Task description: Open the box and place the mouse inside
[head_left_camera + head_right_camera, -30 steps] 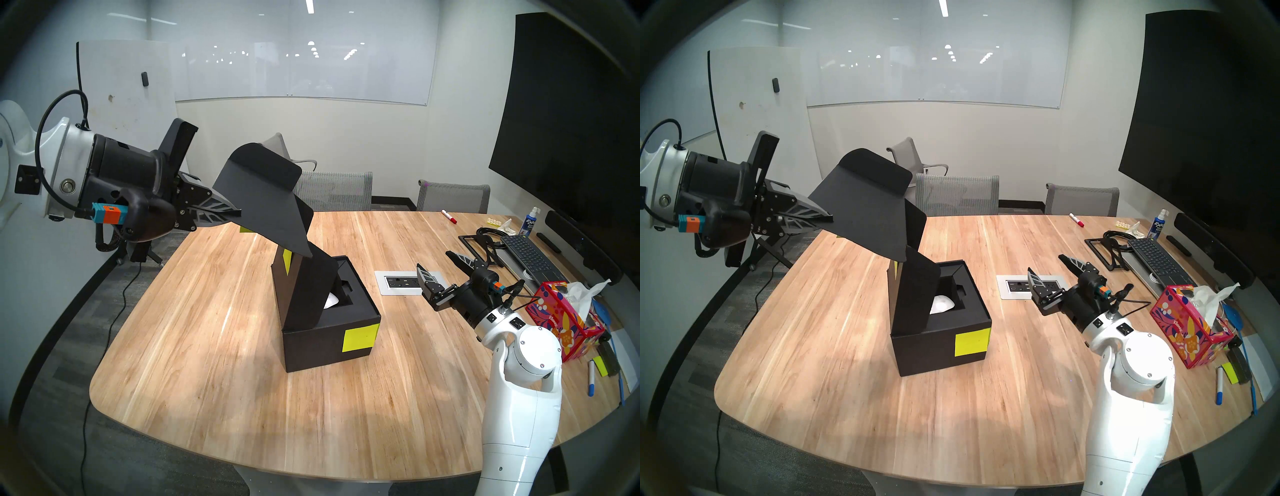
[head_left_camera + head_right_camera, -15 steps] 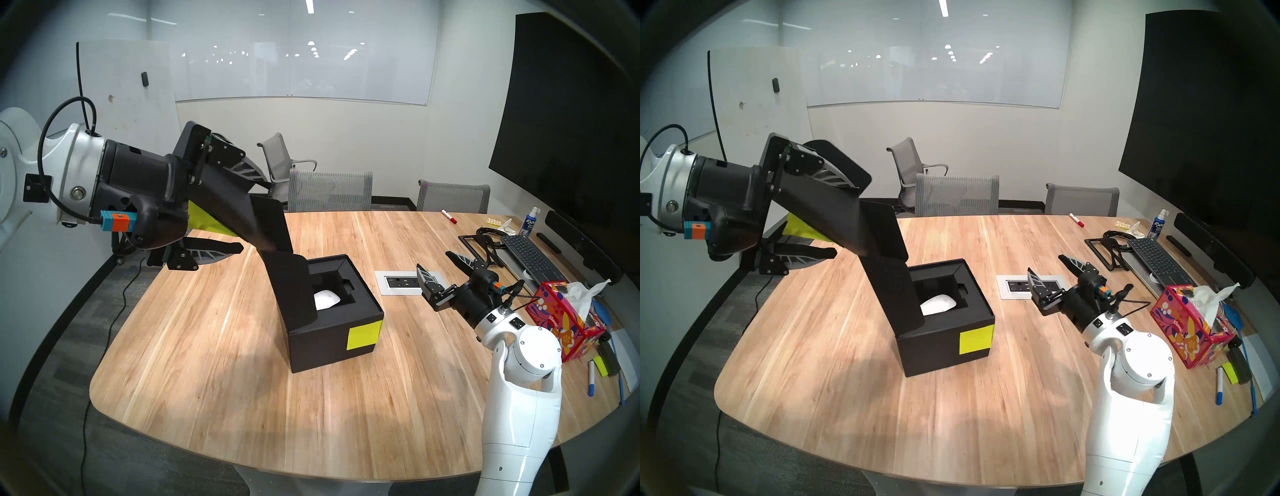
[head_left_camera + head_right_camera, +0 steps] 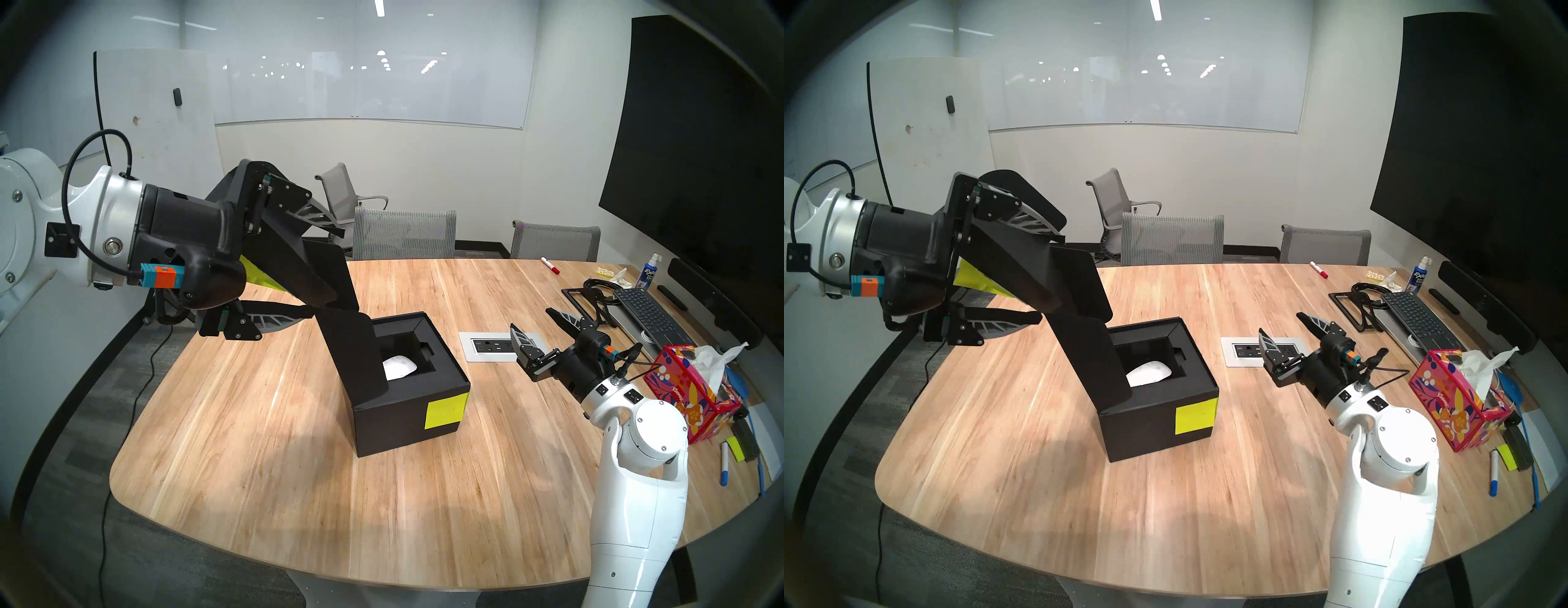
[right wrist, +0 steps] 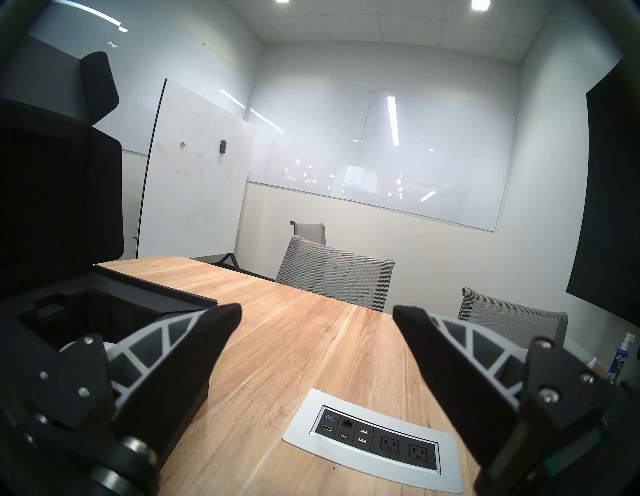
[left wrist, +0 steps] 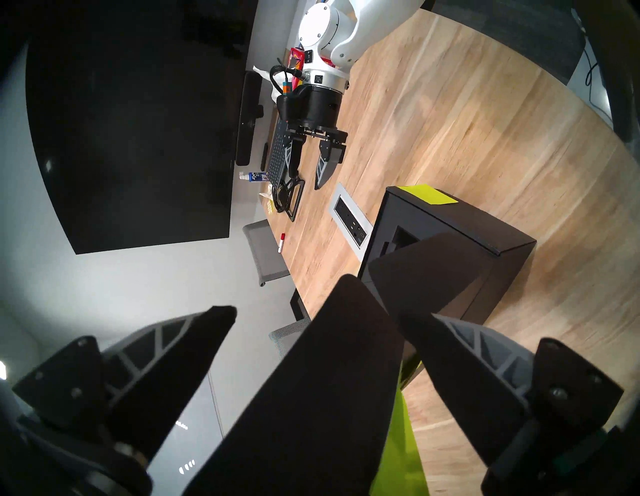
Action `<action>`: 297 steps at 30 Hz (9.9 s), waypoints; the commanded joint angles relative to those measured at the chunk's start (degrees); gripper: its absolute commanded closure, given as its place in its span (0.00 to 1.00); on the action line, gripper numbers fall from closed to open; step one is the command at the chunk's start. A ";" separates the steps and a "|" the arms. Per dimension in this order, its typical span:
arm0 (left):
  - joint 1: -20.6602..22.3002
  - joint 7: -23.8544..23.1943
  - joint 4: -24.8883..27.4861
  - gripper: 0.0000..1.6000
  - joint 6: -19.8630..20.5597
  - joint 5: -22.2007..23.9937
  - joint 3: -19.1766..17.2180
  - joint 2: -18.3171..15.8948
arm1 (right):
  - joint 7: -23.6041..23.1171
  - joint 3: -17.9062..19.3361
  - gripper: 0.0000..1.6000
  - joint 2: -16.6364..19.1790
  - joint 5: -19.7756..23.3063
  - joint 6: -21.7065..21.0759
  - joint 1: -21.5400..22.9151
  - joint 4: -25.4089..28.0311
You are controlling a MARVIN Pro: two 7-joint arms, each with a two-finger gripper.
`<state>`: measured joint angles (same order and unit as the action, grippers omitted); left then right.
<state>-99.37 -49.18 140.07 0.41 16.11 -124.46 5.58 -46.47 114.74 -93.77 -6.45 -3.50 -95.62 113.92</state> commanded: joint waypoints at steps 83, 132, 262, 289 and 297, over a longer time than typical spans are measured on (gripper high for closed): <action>-7.95 26.14 -6.71 0.00 13.91 2.24 43.49 7.71 | 0.02 0.08 0.00 0.10 0.22 0.28 0.73 0.70; -28.35 56.47 -14.75 0.00 24.30 6.93 33.50 13.28 | -0.03 0.04 0.00 0.13 0.09 0.25 0.73 0.33; -59.65 27.84 -0.07 1.00 -1.05 -72.51 -35.08 2.61 | -0.09 0.12 0.00 0.11 0.19 0.35 0.85 0.64; -56.39 34.09 -0.07 1.00 -13.09 -78.88 -34.48 0.56 | -0.11 0.08 0.00 0.12 0.07 0.31 0.86 0.32; -56.15 36.64 -0.07 1.00 -15.82 -81.06 -33.36 0.32 | -0.11 0.06 0.00 0.13 0.05 0.30 0.85 0.24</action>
<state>-155.24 -14.21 140.01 -12.83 -63.39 -158.61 6.06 -46.64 114.73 -93.75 -6.63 -3.44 -95.37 113.24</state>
